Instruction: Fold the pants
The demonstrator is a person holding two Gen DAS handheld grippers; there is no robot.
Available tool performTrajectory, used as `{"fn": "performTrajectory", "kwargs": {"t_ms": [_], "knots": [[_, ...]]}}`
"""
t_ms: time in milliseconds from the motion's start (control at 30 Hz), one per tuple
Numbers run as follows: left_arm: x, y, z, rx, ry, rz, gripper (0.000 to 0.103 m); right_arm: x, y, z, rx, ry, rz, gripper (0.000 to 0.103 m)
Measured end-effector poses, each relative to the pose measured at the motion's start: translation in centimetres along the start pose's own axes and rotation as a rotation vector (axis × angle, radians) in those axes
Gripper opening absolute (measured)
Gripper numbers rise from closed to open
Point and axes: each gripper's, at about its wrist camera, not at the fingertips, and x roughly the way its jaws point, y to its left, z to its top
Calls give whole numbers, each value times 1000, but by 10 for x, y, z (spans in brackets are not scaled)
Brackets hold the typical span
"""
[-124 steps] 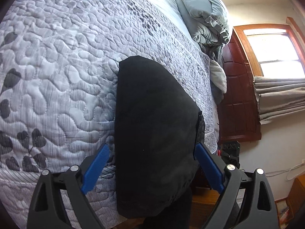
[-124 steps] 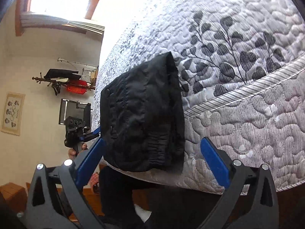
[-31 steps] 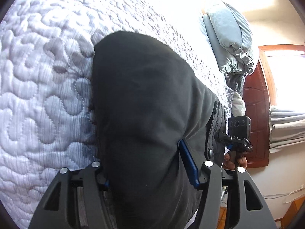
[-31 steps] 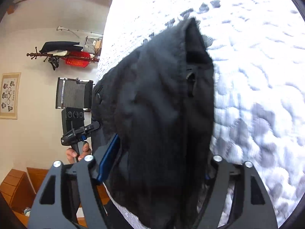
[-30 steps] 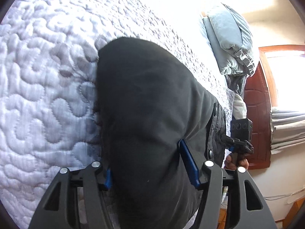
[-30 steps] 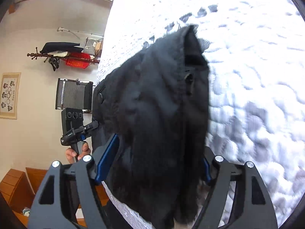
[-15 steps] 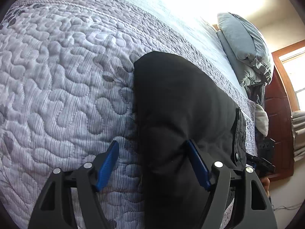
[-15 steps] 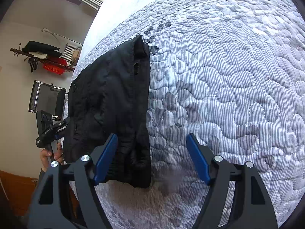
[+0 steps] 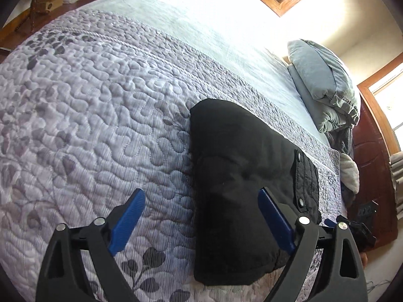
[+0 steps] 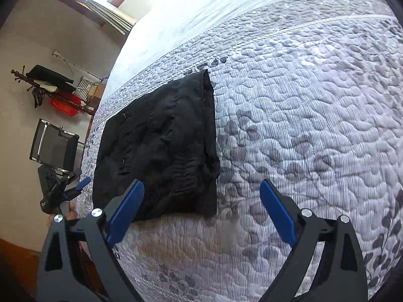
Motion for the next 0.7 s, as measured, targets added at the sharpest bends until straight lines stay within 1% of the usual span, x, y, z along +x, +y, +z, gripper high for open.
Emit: {"fn": "performTrajectory", "kwargs": {"t_ms": [100, 167, 233, 267, 333, 400, 467, 533, 567, 633, 700], "knots": [[-30, -19, -18, 98, -45, 70, 93, -18, 16, -20, -8, -40, -60, 94], [-50, -31, -29, 131, -70, 101, 95, -34, 28, -35, -14, -73, -78, 94], [-72, -42, -43, 164, -87, 121, 97, -57, 45, -54, -33, -128, -109, 94], [-83, -48, -52, 178, -99, 136, 99, -67, 55, -63, -52, -153, -118, 95], [-106, -61, -70, 210, -135, 167, 99, -89, 80, -84, -96, -204, -121, 96], [-129, -78, -88, 252, -160, 208, 99, -111, 103, -105, -145, -246, -148, 97], [-152, -96, -107, 290, -183, 229, 99, -136, 127, -127, -201, -298, -171, 98], [-174, -117, -126, 337, -211, 271, 99, -159, 150, -150, -262, -345, -210, 99], [-185, -127, -136, 359, -228, 283, 99, -170, 160, -161, -287, -363, -222, 99], [-207, -143, -154, 380, -245, 280, 99, -192, 180, -183, -334, -397, -232, 100], [-228, -158, -173, 392, -258, 273, 99, -212, 198, -202, -374, -424, -259, 100]]}}
